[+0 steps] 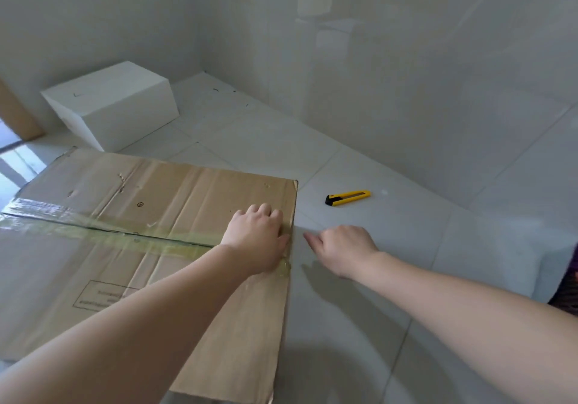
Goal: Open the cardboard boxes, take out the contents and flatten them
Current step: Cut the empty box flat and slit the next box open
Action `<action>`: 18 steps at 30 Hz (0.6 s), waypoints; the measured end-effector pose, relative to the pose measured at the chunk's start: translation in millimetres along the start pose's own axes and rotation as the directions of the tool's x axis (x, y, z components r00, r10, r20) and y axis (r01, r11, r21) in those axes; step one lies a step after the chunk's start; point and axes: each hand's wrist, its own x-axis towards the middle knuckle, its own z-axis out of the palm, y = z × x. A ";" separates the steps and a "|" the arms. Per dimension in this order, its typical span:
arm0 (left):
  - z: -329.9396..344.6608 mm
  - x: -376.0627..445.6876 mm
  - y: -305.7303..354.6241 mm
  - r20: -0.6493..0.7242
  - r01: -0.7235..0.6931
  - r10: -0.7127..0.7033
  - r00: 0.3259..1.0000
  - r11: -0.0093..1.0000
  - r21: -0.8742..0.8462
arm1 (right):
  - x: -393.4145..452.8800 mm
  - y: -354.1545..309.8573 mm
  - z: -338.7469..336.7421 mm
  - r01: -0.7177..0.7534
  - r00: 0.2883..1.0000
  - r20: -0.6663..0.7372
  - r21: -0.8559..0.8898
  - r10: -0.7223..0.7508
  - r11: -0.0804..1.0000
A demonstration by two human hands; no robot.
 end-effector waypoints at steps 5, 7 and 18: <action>6.5 35.2 16.4 -0.031 0.079 -0.081 0.996 0.994 -0.078 | 33.2 54.9 14.0 -0.021 0.998 0.055 -0.050 0.024 0.999; 12.4 44.7 18.2 -0.054 0.131 -0.138 0.989 0.984 -0.122 | 48.7 74.2 21.9 -0.052 0.994 0.089 -0.047 0.056 0.998; 29.9 70.1 16.9 -0.252 0.181 -0.235 0.939 0.958 -0.220 | 156.4 149.6 82.2 -0.344 0.911 0.318 0.241 0.261 0.908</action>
